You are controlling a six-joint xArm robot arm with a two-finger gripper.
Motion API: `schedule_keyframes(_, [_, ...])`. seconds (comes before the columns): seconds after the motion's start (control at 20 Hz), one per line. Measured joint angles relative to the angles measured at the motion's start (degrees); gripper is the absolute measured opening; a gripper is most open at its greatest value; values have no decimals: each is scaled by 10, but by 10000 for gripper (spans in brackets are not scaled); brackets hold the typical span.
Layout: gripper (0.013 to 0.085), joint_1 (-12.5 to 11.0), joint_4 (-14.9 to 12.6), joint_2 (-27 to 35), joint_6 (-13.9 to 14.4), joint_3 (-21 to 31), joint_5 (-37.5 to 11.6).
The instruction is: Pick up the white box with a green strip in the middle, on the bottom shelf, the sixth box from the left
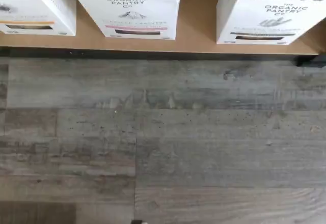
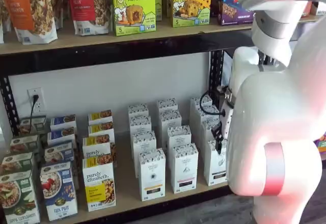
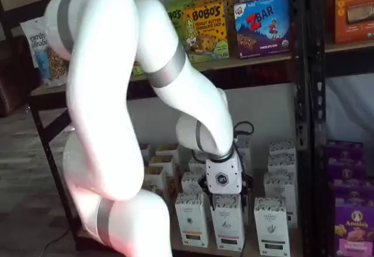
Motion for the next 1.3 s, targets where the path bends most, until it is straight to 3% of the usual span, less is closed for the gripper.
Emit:
schedule_keyframes(0.1, [850, 1, 14, 34, -13, -10, -25])
schedule_keyframes(0.25, [850, 12, 71, 90, -60, -29, -73])
schedule_keyframes(0.4, [850, 19, 72, 141, -54, -50, -109])
schedule_keyframes(0.55, [850, 30, 104, 187, -76, -77, -117])
schedule_keyframes(0.65, [850, 31, 87, 221, -59, -97, -128])
schedule_keyframes(0.75, [850, 36, 104, 254, -72, -116, -145])
schedule_keyframes(0.9, [850, 22, 16, 290, 2, -145, -155])
schedule_keyframes(1.15, [850, 17, -8, 342, 21, -202, -149])
schedule_keyframes(1.3, [850, 7, -51, 367, 53, -240, -138])
